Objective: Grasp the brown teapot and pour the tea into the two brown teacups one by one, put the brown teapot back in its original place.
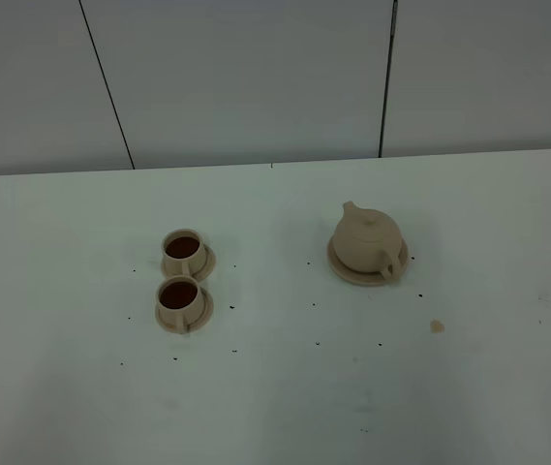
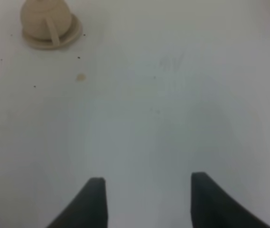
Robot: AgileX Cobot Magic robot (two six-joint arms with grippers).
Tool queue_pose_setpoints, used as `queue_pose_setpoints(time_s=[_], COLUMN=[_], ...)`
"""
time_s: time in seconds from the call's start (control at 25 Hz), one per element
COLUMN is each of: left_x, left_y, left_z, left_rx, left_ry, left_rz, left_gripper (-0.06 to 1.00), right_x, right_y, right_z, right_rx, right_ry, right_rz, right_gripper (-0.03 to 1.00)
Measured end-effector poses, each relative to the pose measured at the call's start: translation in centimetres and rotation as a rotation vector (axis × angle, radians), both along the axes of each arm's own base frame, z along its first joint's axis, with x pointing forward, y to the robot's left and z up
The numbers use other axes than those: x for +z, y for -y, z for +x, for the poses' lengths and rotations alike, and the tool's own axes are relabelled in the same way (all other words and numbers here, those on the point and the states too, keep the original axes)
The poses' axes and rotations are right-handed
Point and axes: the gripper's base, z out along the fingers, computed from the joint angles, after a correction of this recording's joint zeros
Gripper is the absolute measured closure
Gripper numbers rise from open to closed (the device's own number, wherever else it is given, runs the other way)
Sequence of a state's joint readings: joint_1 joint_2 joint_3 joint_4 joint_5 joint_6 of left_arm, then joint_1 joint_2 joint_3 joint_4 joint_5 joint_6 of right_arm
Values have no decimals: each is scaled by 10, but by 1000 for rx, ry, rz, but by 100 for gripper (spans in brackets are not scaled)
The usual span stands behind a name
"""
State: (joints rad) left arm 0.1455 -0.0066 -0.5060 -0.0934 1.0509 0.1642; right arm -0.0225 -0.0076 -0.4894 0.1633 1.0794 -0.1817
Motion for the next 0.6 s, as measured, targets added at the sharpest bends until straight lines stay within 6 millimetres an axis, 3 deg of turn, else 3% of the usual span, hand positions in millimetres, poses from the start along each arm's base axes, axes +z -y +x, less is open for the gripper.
queue_pose_setpoints(time_s=[0.6], left_x=[0], left_y=[0], left_z=[0], left_rx=[0], left_ry=[0], left_rz=[0], left_gripper=[70], right_x=[0], right_y=[0], right_z=[0], right_rx=[0], right_ry=[0], right_rz=[0], right_gripper=[67])
